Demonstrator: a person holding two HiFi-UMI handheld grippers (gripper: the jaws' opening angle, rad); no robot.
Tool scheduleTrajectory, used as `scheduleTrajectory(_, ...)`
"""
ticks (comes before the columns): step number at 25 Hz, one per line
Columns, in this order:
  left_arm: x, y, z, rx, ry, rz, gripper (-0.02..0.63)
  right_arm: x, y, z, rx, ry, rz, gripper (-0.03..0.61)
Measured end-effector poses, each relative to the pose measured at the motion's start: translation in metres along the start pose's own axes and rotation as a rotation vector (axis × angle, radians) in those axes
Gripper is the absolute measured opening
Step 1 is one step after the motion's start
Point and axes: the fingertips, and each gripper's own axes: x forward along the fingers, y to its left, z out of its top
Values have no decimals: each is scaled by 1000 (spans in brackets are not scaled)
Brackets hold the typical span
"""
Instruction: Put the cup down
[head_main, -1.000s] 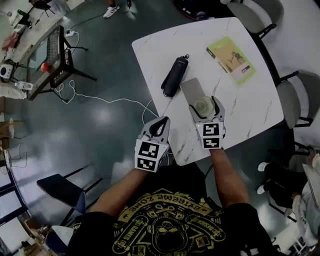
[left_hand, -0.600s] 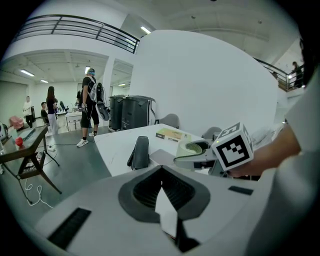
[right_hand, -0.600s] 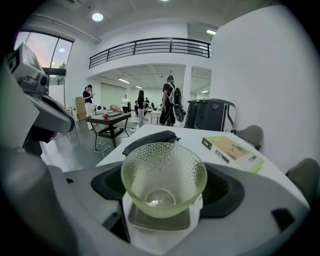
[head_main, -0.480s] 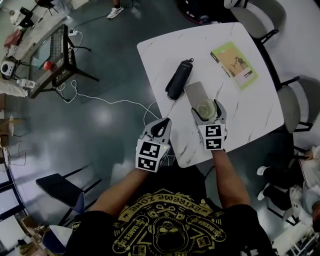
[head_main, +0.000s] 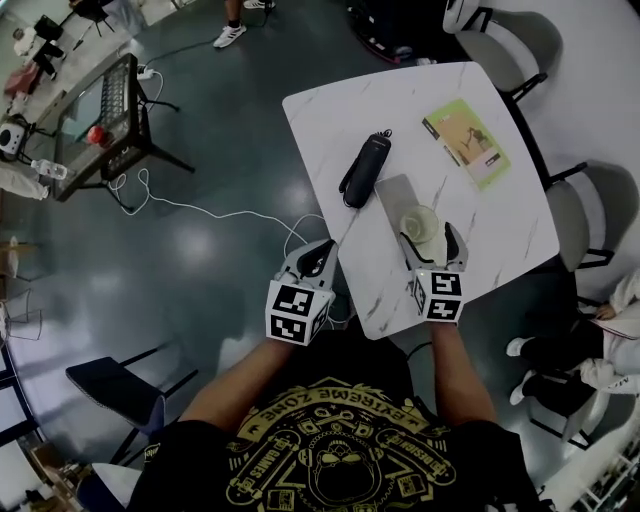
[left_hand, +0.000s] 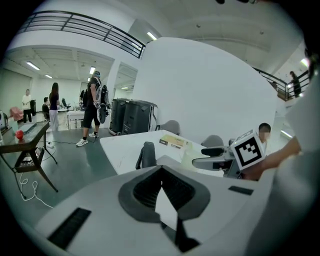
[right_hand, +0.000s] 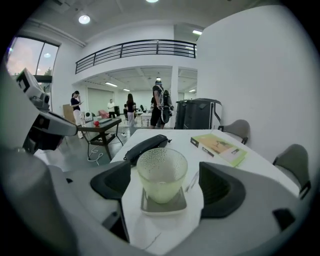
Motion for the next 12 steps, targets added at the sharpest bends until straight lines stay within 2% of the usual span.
scheduleTrajectory(4,-12,11,1,-1,-30,-27,6,-38,6,23,63,-73,-59,413)
scheduleTrajectory(8,-40,23,0,20,-45,-57,6,-72,45,34,116,-114,-80,413)
scheduleTrajectory(12,-62,25,5,51,-81,-122,6,-98,82,45,130,-150,-104,410)
